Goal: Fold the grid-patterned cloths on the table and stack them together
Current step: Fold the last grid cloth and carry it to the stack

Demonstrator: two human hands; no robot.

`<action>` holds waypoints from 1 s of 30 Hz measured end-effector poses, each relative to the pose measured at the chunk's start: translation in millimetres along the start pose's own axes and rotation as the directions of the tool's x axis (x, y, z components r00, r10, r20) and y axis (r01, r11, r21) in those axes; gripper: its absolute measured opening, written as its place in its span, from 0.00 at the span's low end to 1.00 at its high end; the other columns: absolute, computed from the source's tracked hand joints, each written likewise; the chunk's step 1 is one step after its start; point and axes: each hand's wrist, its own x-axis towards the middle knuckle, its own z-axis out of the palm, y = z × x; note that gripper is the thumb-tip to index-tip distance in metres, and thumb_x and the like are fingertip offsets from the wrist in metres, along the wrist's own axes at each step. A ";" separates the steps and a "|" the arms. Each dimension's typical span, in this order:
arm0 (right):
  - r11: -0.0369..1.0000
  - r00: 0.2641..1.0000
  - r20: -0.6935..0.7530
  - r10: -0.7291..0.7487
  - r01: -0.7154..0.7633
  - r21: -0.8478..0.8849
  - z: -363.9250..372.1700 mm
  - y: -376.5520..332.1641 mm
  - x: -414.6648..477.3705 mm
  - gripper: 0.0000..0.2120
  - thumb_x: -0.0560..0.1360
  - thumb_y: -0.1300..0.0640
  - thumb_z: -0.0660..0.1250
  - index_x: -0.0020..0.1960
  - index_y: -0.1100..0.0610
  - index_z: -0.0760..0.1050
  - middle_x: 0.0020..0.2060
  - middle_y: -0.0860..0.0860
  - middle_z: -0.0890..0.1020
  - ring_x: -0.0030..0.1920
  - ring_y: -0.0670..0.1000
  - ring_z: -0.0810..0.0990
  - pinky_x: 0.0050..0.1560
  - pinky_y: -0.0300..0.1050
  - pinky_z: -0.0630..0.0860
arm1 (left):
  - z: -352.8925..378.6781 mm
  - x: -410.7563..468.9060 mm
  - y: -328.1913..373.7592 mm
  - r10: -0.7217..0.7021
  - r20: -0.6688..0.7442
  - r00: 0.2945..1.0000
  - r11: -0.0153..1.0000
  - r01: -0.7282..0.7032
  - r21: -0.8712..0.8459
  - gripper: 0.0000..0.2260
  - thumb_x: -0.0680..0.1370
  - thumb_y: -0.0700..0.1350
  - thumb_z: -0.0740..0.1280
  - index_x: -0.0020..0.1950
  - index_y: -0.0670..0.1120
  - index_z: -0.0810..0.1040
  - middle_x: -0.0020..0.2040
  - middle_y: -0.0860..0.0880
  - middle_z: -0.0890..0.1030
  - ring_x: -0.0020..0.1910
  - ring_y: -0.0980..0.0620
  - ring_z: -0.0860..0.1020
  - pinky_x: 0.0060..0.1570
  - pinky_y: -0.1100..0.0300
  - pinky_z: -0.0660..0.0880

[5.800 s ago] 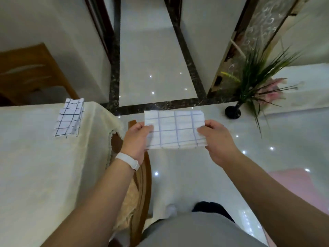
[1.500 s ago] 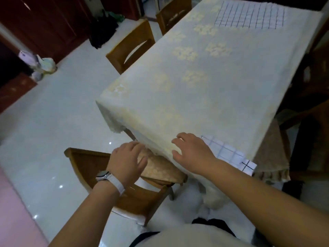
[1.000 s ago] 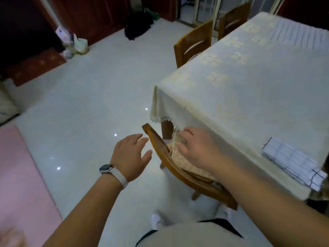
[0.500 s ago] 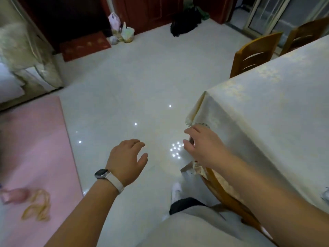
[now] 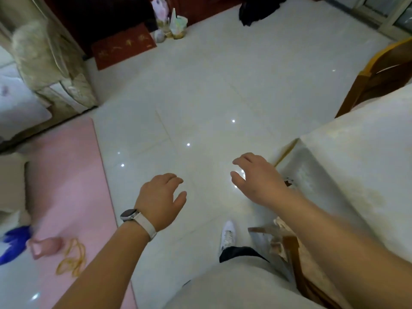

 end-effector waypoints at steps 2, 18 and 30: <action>1.000 1.000 0.003 0.003 -0.003 -0.001 -10.7 4.9 24.6 0.20 0.80 0.46 0.58 0.69 0.52 0.71 0.66 0.50 0.73 0.63 0.54 0.71 0.60 0.49 0.70 | -13.2 24.5 -3.5 -0.016 -0.018 1.000 1.000 0.016 0.006 0.24 0.75 0.58 0.56 0.61 0.46 0.79 0.61 0.47 0.79 0.60 0.44 0.76 0.57 0.48 0.73; 0.993 0.993 0.000 0.118 -0.118 0.032 -29.6 -3.5 149.8 0.19 0.80 0.46 0.58 0.67 0.52 0.73 0.64 0.49 0.74 0.62 0.54 0.72 0.59 0.48 0.71 | -50.0 191.7 -39.8 0.151 0.049 0.987 0.988 -0.152 0.023 0.25 0.74 0.60 0.54 0.62 0.48 0.78 0.64 0.48 0.77 0.63 0.46 0.74 0.59 0.49 0.71; 0.939 0.938 -0.095 0.334 -0.339 -0.051 -70.8 -51.0 283.9 0.20 0.80 0.45 0.58 0.69 0.52 0.72 0.66 0.49 0.73 0.63 0.53 0.72 0.60 0.50 0.72 | -96.1 389.9 -97.3 0.425 0.110 0.899 0.905 -0.419 -0.072 0.18 0.79 0.55 0.60 0.65 0.49 0.75 0.67 0.51 0.74 0.65 0.48 0.70 0.61 0.53 0.68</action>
